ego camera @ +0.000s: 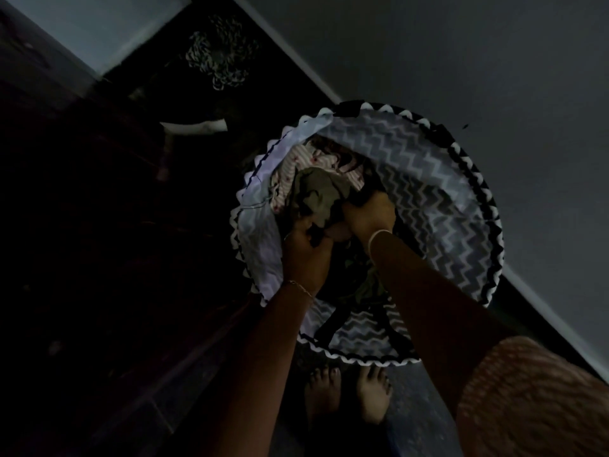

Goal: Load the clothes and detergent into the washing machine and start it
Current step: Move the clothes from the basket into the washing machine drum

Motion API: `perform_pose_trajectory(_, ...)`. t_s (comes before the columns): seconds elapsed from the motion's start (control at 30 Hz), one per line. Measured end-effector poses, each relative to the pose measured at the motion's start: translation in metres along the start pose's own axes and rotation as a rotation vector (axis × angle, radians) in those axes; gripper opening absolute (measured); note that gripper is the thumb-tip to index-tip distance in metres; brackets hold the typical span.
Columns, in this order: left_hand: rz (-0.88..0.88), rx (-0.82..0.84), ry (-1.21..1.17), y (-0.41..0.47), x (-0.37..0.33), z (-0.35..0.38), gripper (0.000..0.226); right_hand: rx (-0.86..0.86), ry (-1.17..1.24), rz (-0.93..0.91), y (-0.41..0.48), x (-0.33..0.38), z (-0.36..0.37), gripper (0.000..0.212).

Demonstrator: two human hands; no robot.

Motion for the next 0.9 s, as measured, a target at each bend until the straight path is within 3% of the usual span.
perform_pose_trajectory(0.07,0.022,-0.035,-0.039,-0.003,-0.006,-0.003,0.038,-0.01,0.141,0.017,-0.009,0.005,-0.011,0.037)
perform_pose_trajectory(0.17,0.071,-0.04,-0.051,-0.01,-0.017,-0.007,0.072,0.063,0.377,0.044,-0.027,0.02,-0.026,0.027)
perform_pose_trajectory(0.27,0.046,0.033,-0.011,-0.012,-0.022,-0.006,0.093,0.167,0.443,0.056,-0.052,0.034,-0.038,0.025)
perform_pose_trajectory(0.33,0.002,0.092,0.003,-0.02,-0.038,-0.008,0.118,0.216,0.47,0.041,-0.07,0.04,-0.046,0.03)
perform_pose_trajectory(0.43,0.035,0.123,-0.018,-0.034,-0.059,-0.012,0.115,0.325,0.572,0.039,-0.1,0.045,-0.063,0.02)
perform_pose_trajectory(0.57,0.112,0.267,0.291,-0.043,-0.059,-0.022,0.153,0.346,0.596,0.027,-0.131,0.048,-0.088,0.024)
perform_pose_trajectory(0.63,0.177,0.333,0.411,-0.051,-0.057,-0.026,0.153,0.345,0.627,0.025,-0.146,0.049,-0.102,0.031)
perform_pose_trajectory(0.73,0.274,0.285,0.4,-0.072,-0.08,-0.033,0.145,0.36,0.668,0.044,-0.172,0.049,-0.128,0.036)
perform_pose_trajectory(0.9,0.314,0.242,0.325,-0.095,-0.122,-0.035,0.144,0.296,0.784,0.148,-0.199,0.058,-0.169,0.02)
Point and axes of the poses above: each hand's wrist, its own y-axis towards the middle knuckle, its own z-axis out of the palm, x = y × z, the point moved 3 cm from there along y, towards the middle knuckle, and after that the axes turned 12 degrees about z, right-handed, at the moved point
